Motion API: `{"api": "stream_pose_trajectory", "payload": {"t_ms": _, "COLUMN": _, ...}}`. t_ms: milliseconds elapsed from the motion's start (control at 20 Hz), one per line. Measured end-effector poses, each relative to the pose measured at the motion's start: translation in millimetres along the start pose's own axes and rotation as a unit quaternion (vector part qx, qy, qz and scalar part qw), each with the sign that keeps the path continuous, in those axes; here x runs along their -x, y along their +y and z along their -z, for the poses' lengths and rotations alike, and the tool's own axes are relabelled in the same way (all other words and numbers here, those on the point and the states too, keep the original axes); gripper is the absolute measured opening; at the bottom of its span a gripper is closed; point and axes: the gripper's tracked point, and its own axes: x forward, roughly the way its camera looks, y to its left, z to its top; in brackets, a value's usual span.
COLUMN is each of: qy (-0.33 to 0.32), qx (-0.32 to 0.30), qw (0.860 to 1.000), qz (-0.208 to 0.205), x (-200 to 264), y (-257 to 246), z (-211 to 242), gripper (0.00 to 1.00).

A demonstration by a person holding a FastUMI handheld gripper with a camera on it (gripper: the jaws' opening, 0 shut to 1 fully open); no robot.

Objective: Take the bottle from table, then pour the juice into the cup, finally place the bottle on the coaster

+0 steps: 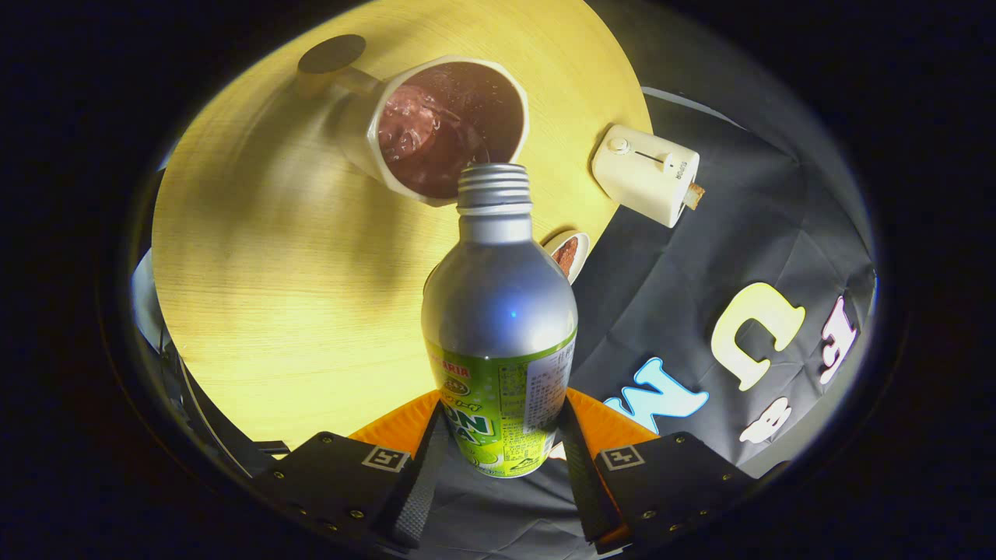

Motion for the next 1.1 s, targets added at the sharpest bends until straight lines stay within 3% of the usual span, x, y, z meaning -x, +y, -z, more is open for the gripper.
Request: {"api": "stream_pose_trajectory", "payload": {"t_ms": 1100, "qy": 0.030, "qx": 0.070, "qw": 0.997, "qz": -0.011, "x": 9.7, "y": -3.0, "z": 2.7, "gripper": 0.74}}
